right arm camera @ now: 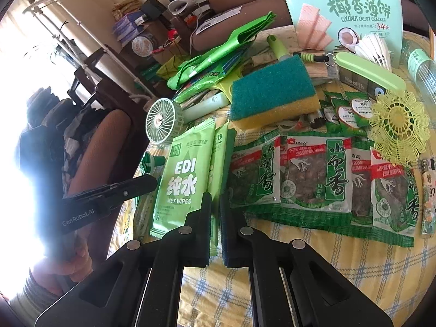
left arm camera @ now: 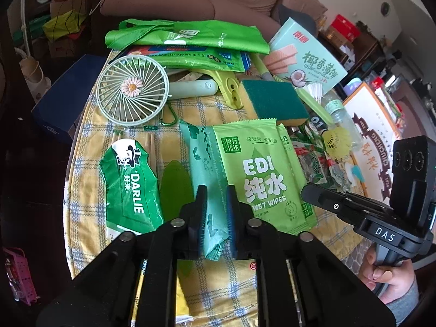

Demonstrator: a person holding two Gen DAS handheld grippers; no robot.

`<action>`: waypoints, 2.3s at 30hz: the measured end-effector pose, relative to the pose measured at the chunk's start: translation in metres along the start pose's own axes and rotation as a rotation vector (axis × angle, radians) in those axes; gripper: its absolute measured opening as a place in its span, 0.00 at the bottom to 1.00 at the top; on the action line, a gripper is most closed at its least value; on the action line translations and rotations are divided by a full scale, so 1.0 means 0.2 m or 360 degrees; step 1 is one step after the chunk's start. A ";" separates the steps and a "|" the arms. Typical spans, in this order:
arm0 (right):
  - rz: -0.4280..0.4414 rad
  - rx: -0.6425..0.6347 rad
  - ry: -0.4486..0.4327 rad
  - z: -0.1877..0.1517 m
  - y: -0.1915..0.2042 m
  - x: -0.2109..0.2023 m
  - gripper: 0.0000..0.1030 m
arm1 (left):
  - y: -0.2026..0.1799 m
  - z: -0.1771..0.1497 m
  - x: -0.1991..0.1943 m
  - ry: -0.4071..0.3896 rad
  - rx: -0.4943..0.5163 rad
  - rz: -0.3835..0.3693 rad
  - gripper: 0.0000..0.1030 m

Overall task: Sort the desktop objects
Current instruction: 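Close the left gripper on one EDI packet while the right gripper grasps another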

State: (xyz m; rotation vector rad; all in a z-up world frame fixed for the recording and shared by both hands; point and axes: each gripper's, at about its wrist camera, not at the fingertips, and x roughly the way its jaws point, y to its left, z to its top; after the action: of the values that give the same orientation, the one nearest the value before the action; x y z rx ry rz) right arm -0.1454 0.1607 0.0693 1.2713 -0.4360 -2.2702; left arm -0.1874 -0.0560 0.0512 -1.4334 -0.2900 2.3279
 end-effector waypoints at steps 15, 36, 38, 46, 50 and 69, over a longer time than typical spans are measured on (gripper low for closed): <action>0.0128 -0.0030 0.0084 -0.13 0.09 0.02 0.05 | 0.00 -0.15 0.01 0.0090 -0.0036 -0.0056 0.62; 0.0187 0.0118 0.0128 -0.17 0.00 0.09 0.19 | -0.05 -0.15 0.03 0.0141 0.0066 -0.0018 0.25; 0.0186 0.0099 0.0130 -0.17 0.00 0.10 0.19 | -0.06 -0.14 0.03 0.0146 0.0069 0.0001 0.26; 0.0217 0.0063 0.0078 -0.19 0.03 0.07 0.07 | -0.09 -0.15 -0.02 0.0099 0.0147 0.0094 0.06; 0.0232 0.0045 0.0071 -0.20 0.05 0.03 0.06 | -0.07 -0.17 -0.06 0.0096 0.0120 0.0090 0.02; 0.0199 0.0159 0.0093 -0.31 -0.01 0.00 0.25 | -0.03 -0.33 -0.20 0.0111 0.0010 -0.0015 0.02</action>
State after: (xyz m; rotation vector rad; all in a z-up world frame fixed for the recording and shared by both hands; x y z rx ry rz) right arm -0.0921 0.1603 0.0361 1.3179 -0.5974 -2.1250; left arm -0.1118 -0.0698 0.0560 -1.5034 -0.2687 2.2634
